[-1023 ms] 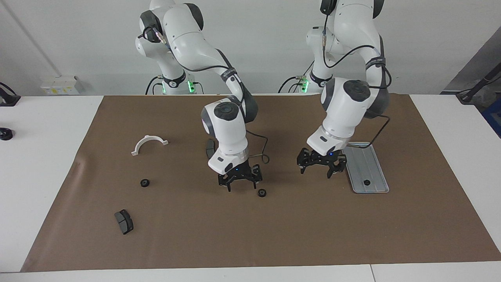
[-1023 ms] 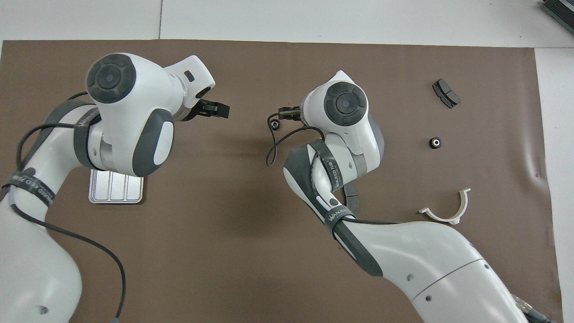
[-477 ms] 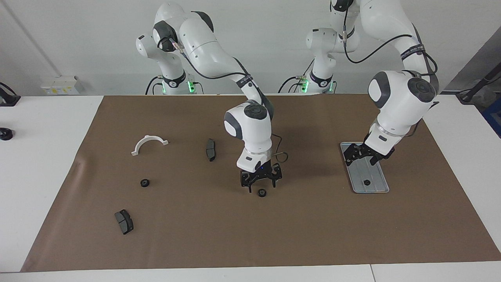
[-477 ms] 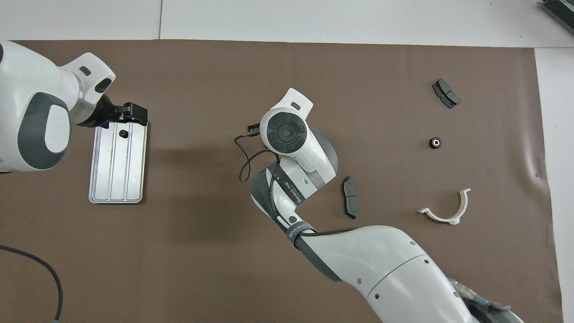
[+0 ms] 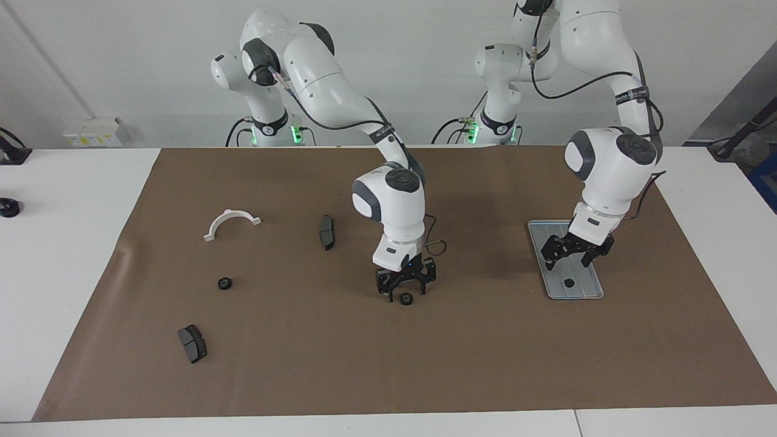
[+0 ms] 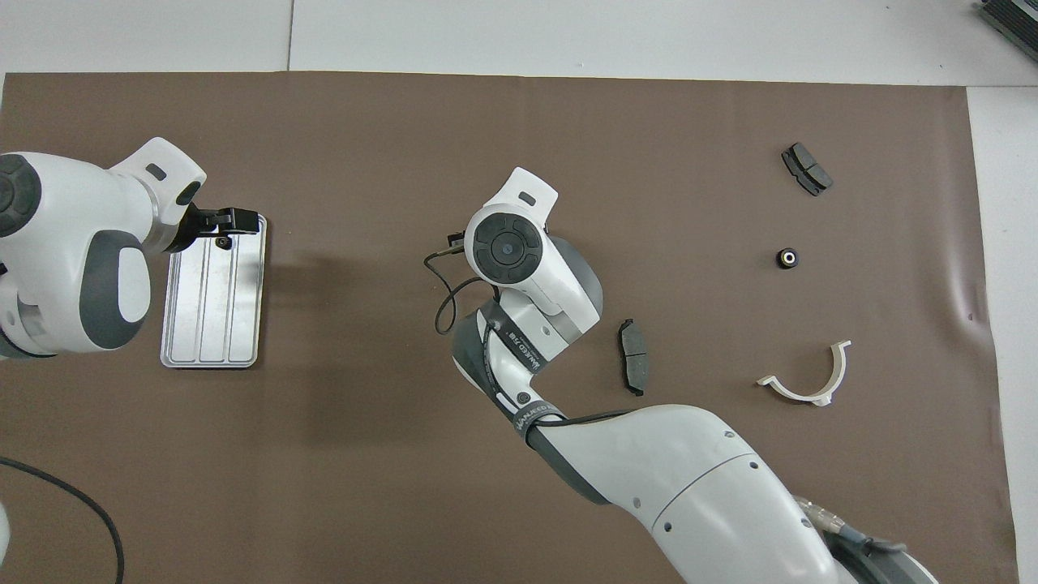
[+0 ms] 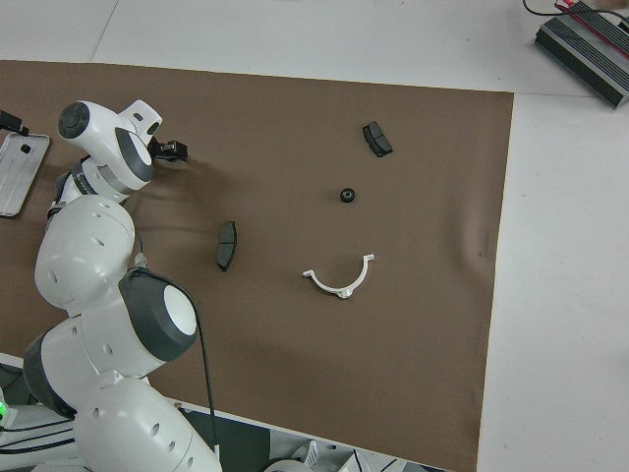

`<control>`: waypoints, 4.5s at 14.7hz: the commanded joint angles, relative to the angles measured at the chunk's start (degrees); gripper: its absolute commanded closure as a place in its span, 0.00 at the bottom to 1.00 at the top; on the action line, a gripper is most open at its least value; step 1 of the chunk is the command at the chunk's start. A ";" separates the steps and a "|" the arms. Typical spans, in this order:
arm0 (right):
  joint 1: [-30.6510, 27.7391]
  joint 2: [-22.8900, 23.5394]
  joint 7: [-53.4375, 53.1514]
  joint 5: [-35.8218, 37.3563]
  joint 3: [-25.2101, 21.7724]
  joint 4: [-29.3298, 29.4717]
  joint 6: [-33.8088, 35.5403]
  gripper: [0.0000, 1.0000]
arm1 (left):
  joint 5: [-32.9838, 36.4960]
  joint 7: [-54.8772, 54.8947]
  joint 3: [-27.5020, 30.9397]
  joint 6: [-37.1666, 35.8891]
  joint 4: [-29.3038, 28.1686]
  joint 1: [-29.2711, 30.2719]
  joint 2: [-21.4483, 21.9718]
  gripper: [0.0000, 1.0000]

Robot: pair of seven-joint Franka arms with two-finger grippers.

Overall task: Place bearing gear from tray to pile
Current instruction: 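Grasp the last bearing with the left gripper while the right gripper places another, then carry the bearing to center with the left gripper while the right gripper approaches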

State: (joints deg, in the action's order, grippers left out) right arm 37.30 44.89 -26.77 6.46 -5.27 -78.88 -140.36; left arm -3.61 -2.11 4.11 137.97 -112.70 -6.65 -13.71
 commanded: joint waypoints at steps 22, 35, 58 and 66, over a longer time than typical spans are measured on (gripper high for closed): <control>-19.87 -36.53 18.48 -0.57 -0.35 -41.24 6.08 1.00 | 1.24 4.22 -0.33 12.59 -5.16 3.14 -5.02 0.55; -25.08 -36.98 21.41 -4.00 -0.35 -51.47 -4.05 0.00 | 1.06 -1.65 -0.77 -2.80 7.14 -6.25 -2.99 1.00; -17.45 -17.66 10.54 -7.25 1.58 -4.53 19.69 0.00 | 0.27 -6.68 -0.50 9.36 5.13 -25.97 -6.62 0.00; -3.48 -2.19 -5.30 -5.94 1.41 6.80 12.40 0.00 | 0.62 4.12 -0.33 -18.41 5.65 -12.00 10.17 0.00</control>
State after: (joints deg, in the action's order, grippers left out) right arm 31.59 37.70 -29.27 -0.50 -3.59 -78.21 -127.42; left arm -3.39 -1.16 4.31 124.15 -105.74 -22.39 -7.41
